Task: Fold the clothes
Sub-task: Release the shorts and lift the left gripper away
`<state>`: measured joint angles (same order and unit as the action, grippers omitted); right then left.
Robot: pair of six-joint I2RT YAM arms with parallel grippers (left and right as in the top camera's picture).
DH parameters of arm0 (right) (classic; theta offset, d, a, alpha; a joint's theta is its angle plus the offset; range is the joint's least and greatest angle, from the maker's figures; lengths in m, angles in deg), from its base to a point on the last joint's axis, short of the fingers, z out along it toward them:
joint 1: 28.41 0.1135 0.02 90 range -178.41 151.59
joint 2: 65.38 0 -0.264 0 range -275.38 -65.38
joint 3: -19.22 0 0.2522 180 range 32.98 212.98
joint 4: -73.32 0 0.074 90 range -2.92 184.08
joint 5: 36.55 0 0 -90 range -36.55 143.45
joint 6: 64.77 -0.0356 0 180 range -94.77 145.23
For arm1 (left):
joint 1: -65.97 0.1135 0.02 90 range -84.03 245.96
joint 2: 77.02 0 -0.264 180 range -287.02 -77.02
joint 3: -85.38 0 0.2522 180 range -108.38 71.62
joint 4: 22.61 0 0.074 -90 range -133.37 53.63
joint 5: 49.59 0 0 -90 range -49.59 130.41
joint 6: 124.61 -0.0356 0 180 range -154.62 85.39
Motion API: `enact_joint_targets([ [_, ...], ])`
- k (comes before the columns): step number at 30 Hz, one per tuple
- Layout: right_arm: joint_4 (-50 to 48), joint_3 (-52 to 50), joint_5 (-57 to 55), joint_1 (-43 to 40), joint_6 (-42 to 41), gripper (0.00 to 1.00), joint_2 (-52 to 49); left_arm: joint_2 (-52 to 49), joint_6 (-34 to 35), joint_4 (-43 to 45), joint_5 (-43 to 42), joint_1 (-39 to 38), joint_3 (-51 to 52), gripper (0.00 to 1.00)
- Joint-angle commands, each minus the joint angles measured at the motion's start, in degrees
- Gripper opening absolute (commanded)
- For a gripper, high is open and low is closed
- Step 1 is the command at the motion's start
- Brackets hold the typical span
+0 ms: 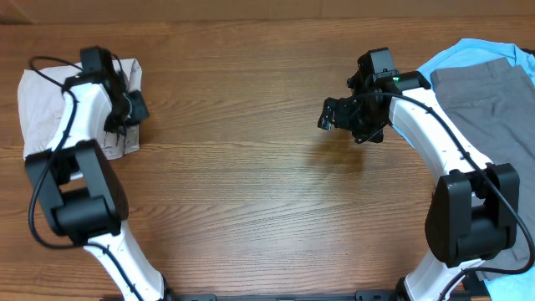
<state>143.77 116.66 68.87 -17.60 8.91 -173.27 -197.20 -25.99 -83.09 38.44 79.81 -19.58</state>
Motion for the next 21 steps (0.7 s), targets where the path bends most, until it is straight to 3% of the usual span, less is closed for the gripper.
enact_joint_targets([
  [1,-0.1,1.0,-0.4,-0.3,0.1,1.00,0.0,-4.5,-3.1,-1.5,-2.3,0.0,0.7,0.04],
  [9,-0.1,1.0,-0.4,-0.3,0.1,1.00,0.0,-5.7,-4.9,-3.2,10.4,0.1,0.7,0.04],
  [19,-0.1,1.0,-0.4,-0.3,0.1,1.00,0.0,-5.6,-8.7,-4.4,17.2,0.8,0.7,0.04],
  [21,-0.1,1.0,-0.4,-0.3,0.1,1.00,0.0,-5.6,-8.7,-4.4,15.0,1.5,0.7,0.04],
])
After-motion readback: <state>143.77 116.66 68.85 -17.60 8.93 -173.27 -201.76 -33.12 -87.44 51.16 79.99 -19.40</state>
